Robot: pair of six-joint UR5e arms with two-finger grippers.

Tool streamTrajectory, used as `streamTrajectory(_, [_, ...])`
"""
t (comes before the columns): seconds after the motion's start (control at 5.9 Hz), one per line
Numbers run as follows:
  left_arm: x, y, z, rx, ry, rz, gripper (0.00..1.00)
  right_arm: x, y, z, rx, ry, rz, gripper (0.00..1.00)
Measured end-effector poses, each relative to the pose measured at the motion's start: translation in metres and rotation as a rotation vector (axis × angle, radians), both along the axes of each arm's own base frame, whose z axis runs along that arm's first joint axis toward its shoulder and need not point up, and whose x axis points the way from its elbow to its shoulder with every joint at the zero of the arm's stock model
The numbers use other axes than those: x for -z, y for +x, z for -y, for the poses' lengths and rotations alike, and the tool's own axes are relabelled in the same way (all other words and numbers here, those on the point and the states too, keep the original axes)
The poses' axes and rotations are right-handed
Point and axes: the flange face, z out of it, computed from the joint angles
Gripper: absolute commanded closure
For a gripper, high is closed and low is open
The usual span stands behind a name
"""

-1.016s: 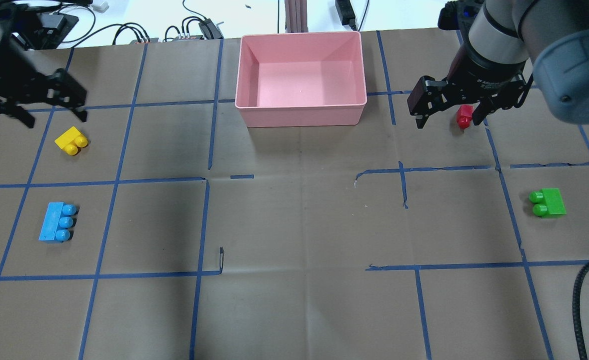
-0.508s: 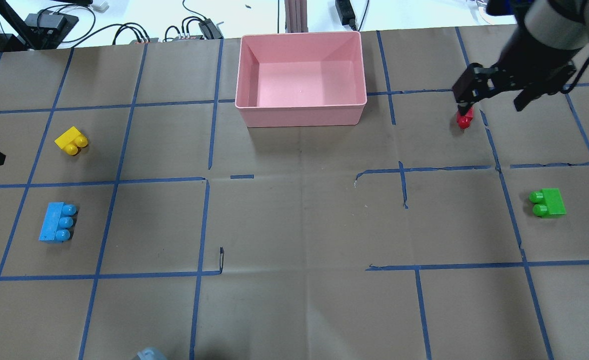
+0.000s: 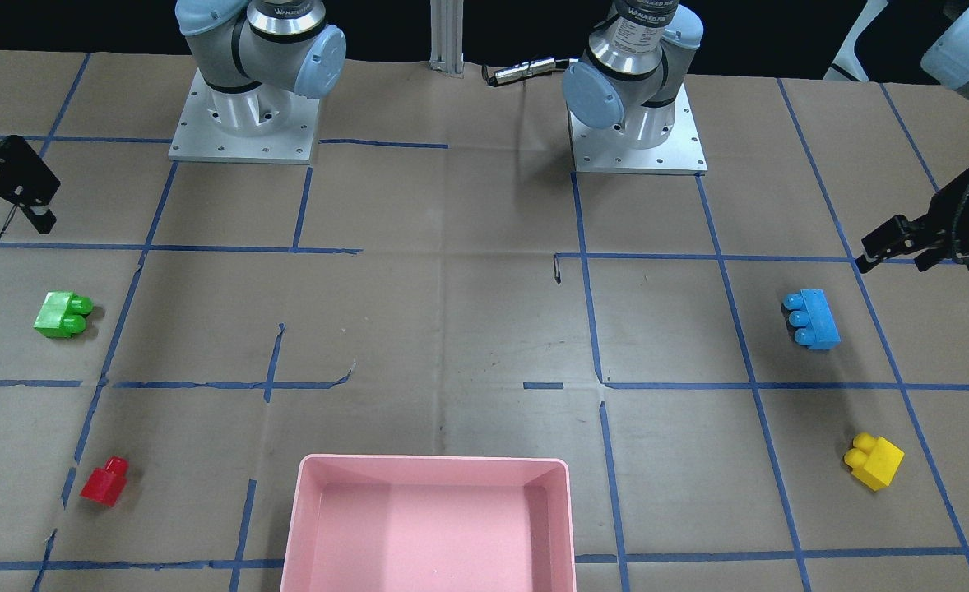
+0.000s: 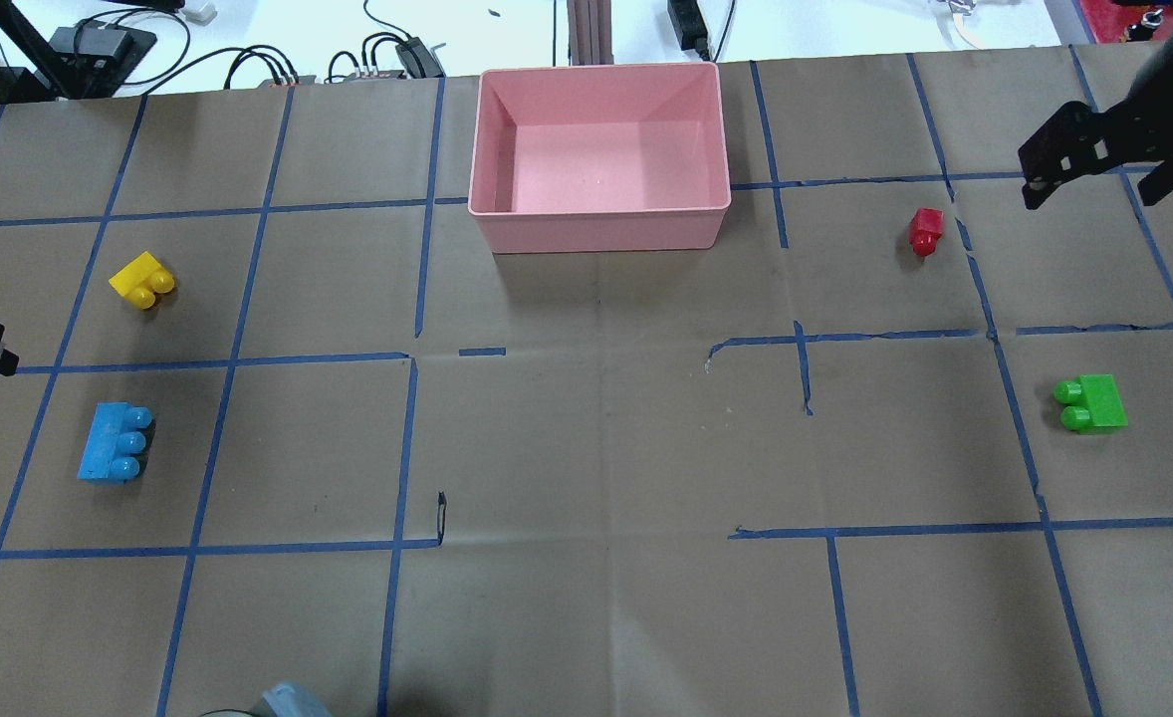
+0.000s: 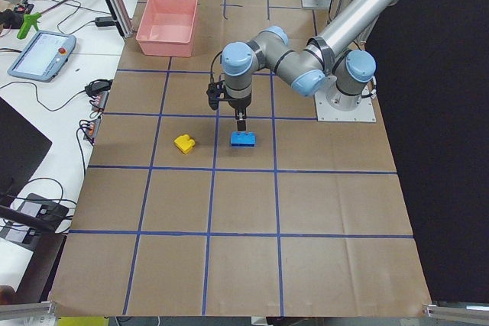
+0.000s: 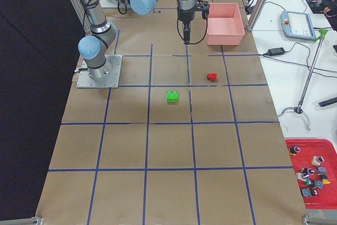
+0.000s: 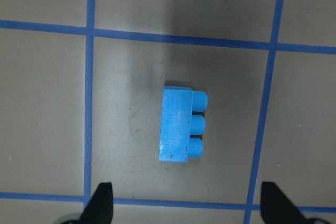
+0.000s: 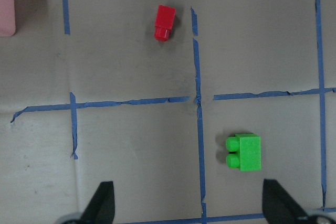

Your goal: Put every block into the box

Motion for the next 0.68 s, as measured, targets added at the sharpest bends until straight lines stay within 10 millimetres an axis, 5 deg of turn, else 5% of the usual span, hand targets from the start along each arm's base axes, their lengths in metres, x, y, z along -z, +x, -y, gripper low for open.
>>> streamTrajectory(0.34, [0.057, -0.005, 0.009, 0.018, -0.008, -0.003, 0.02, 0.004, -0.029, -0.003, -0.009, -0.014, -0.019, 0.0])
streamTrajectory(0.68, [0.089, -0.027, 0.033, 0.092, -0.03, 0.016, 0.02, 0.036, -0.07, 0.003, -0.049, 0.023, -0.036, 0.0])
